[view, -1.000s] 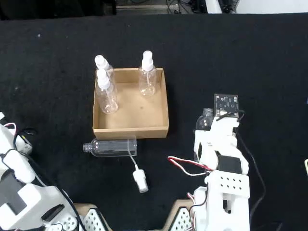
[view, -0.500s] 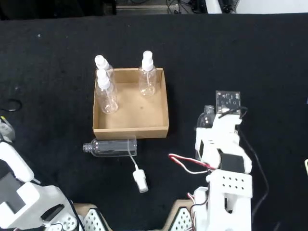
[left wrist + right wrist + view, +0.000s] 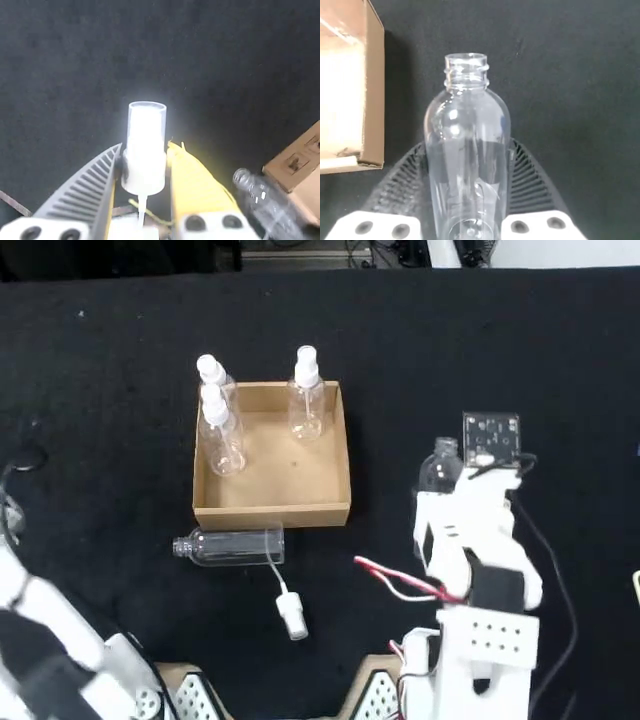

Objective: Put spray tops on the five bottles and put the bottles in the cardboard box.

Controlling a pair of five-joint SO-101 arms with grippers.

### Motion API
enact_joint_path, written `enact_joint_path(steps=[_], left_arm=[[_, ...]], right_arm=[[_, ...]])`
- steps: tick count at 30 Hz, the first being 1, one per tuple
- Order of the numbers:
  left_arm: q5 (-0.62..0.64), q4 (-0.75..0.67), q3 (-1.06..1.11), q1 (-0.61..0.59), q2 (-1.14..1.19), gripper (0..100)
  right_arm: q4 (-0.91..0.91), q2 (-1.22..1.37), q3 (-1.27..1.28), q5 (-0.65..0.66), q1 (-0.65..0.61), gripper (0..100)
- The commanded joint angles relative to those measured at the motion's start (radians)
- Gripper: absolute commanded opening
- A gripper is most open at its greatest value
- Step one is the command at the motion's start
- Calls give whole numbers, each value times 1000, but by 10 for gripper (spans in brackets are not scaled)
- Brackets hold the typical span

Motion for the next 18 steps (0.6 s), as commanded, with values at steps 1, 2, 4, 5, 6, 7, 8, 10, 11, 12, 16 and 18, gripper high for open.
enact_joint_path(steps=[1, 2, 4, 5, 6, 7, 8, 10, 11, 12, 16, 18], left_arm=[[-2, -101, 67, 8, -245, 29], [-2, -107, 73, 12, -273, 29], [-2, -110, 73, 53, -299, 29], [-2, -106, 70, 76, -308, 29], [-2, -103, 62, 97, -315, 29], [0, -103, 54, 117, -319, 29], [0, -106, 42, 137, -324, 29], [0, -104, -1, 176, -336, 29], [0, -104, -22, 189, -345, 29], [0, -104, -45, 200, -356, 29], [31, -112, -137, 251, -405, 29], [94, -114, -189, 277, -423, 29]], right_arm=[[78, -177, -76, -5, -34, 11], [106, -232, -76, -5, -57, 11], [146, -341, -76, -5, -126, 11], [157, -392, -76, -5, -166, 11], [157, -430, -76, -5, -209, 11], [153, -472, -76, -5, -256, 11], [140, -504, -73, -5, -305, 11], [92, -536, -71, -5, -397, 11], [66, -536, -71, -8, -437, 11], [38, -527, -71, -11, -471, 11], [-61, -438, -76, -14, -592, 11], [-109, -380, -76, -14, -655, 11]])
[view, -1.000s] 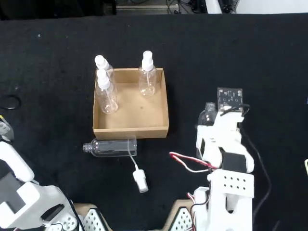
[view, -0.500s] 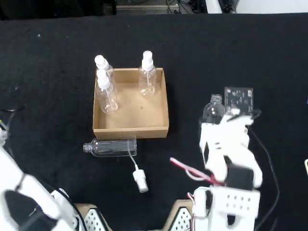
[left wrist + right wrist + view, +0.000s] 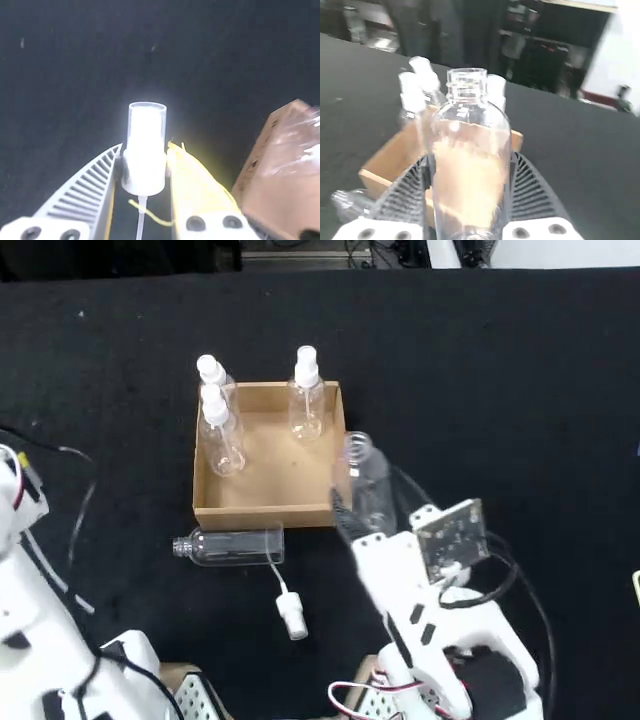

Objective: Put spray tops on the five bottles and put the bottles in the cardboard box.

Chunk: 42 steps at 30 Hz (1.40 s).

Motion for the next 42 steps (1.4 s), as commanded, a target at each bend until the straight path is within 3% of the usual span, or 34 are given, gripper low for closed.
enact_joint_path(steps=[1, 8, 18, 27, 35, 42], left_arm=[[117, -35, -162, 71, -58, 29], [209, -206, -286, 183, -69, 29], [210, -427, -323, 616, -71, 29], [204, -591, -289, 865, -55, 29], [201, -758, -74, 946, -69, 29], [201, -758, -48, 977, -75, 29]], right_arm=[[-101, 111, -62, -6, -124, 11], [-115, 156, -30, -6, -273, 11], [-273, 42, 176, -6, -311, 11], [-278, -91, 245, -6, -315, 11], [-275, -101, 245, -6, -311, 11], [-275, -101, 245, -6, -310, 11]])
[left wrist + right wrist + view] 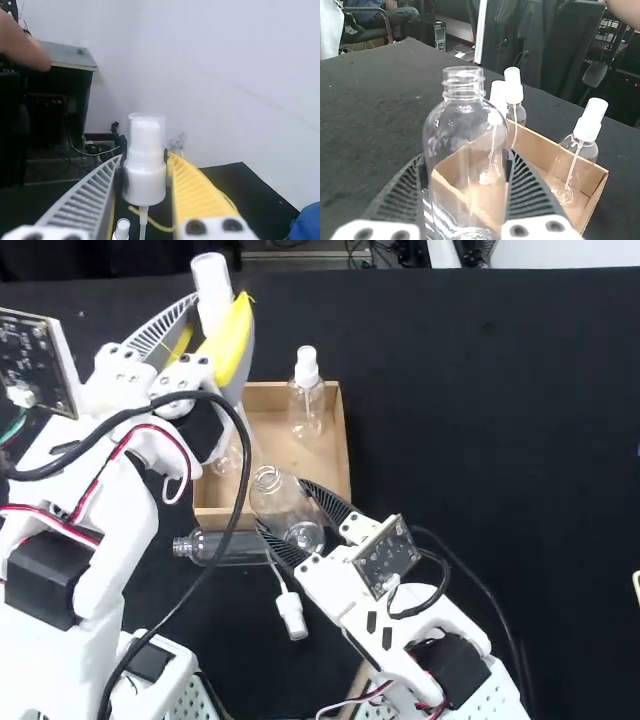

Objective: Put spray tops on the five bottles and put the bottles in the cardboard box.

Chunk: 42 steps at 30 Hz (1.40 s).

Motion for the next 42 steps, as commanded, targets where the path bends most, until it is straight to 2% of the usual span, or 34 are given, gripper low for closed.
enact_joint_path(steps=[1, 8, 20, 28, 34, 42], left_arm=[[3, -23, -7, 21, -31, 29], [3, 17, 54, 44, -126, 29], [11, -20, 231, 53, -144, 29], [11, 163, 217, 111, -183, 45], [12, 242, 217, 102, -255, 190], [9, 302, 205, 101, -281, 191]], right_arm=[[-34, -22, -7, -5, -12, 11], [-35, -21, -7, -5, -12, 11], [-35, -21, -7, -5, -12, 11], [-34, -21, -7, -5, -12, 11], [-34, -21, -7, -5, -12, 11], [-34, -21, -7, -5, -12, 11]])
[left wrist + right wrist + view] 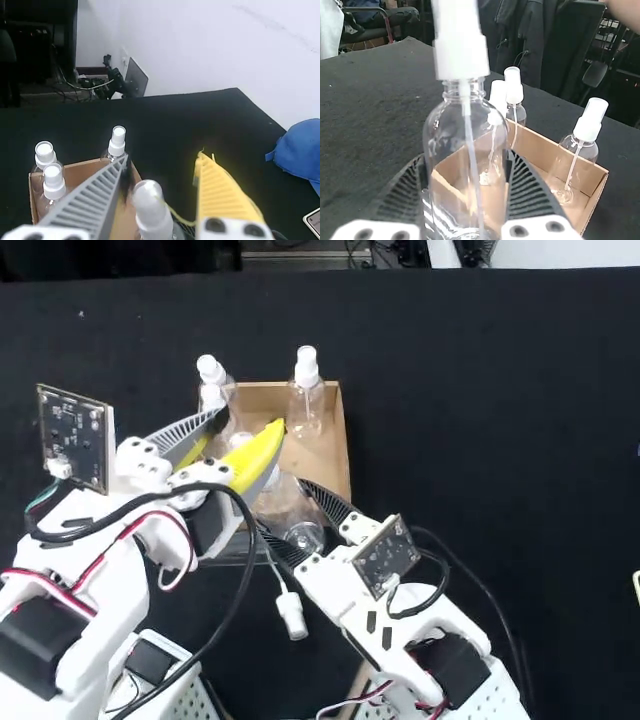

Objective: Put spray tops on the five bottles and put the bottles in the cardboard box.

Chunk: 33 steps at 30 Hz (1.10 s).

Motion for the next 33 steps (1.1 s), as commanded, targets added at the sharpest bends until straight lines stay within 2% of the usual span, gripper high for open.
enact_joint_path(steps=[1, 7, 14, 18, 21, 25, 29, 33], left_arm=[[8, 3, -44, 2, -12, 191], [6, -5, -61, -154, -12, 191], [3, -5, -136, -452, -2, 191], [9, -6, -4, -630, 0, 191], [9, -23, 162, -707, 0, 191], [8, -193, 440, -763, -11, 175], [3, -442, 700, -814, -11, 20], [2, -617, 894, -846, -12, 72]], right_arm=[[-34, -21, -7, -5, -12, 11], [-34, -28, -7, -5, -11, 11], [-34, -22, -7, -5, 0, 11], [-34, -28, -22, -28, 110, 11], [-34, -28, -48, -92, 229, 11], [-40, -21, -71, -109, 384, 11], [-52, -21, -76, -109, 509, 11], [-107, -18, -74, -101, 667, 11]])
